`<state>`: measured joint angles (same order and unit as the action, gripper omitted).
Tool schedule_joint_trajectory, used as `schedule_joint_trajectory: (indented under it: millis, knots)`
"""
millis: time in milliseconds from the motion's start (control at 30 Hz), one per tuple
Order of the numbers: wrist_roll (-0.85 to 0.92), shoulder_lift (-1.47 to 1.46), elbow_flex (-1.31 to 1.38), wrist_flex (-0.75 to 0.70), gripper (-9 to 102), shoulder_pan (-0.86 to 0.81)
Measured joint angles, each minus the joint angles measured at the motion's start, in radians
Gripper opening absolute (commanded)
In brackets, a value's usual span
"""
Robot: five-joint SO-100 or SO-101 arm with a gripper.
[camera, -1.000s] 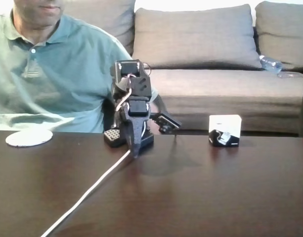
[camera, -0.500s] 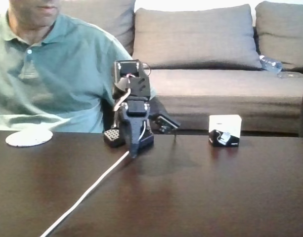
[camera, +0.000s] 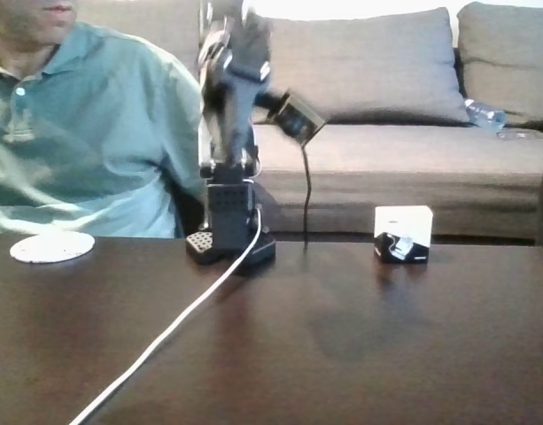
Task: Grasp a servo box and put it on the zirlivani.
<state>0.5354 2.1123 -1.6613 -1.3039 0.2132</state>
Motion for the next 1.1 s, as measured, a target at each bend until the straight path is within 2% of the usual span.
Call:
schedule_joint_trajectory:
  millis: [200,333,433,567,733,833,933,1100]
  knots:
    - [0.239,-0.543,0.557,-0.295,0,0.278]
    - [0.368,-0.675,0.792,-0.423,1,0.489]
    - [0.465,-0.678,0.831,-0.434,1,0.641]
    - [0.660,-0.612,0.716,-0.434,1,0.739]
    - [0.960,-0.433,0.331,-0.434,1,0.827]
    - [1.068,-0.353,0.109,-0.434,1,0.874]
    - [1.063,-0.307,0.006,-0.434,1,0.969]
    - [0.887,-0.290,0.021,-0.434,6,1.181]
